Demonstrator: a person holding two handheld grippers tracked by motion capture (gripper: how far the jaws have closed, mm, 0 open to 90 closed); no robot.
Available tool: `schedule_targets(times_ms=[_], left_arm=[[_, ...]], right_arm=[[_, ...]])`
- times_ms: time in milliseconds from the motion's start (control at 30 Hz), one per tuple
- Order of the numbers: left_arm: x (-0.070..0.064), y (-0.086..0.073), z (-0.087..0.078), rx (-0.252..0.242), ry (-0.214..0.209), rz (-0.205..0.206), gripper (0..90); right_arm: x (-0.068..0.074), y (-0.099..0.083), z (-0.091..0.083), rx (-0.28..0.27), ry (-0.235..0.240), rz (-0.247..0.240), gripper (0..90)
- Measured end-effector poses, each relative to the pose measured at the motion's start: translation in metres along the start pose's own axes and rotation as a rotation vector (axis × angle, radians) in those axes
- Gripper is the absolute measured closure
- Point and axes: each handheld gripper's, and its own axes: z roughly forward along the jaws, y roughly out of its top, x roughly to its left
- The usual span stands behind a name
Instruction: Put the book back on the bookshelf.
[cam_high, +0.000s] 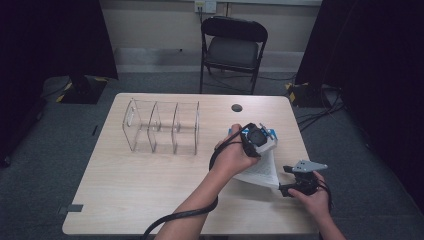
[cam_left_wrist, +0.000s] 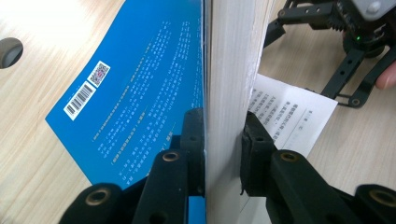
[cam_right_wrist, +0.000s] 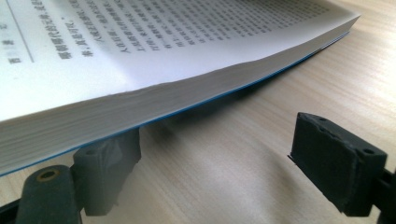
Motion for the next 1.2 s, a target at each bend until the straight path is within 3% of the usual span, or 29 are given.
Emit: schedule_targets(times_ms=[533, 667, 1200], left_arm=[[-0.008, -0.001, -0.010, 0.007, -0.020, 0.018, 74.9], [-0.009, -0.001, -0.009, 0.016, -0.014, 0.038, 74.9], [-0.013, -0.001, -0.011, 0.018, -0.009, 0.049, 74.9]], right_arm=[[-0.003, 0.006, -0.004, -0.026, -0.008, -0.026, 14.8], [-0.003, 0.008, -0.004, -0.028, -0.008, -0.029, 14.7], [-0.003, 0.014, -0.005, -0.037, -0.010, -0.053, 14.5]])
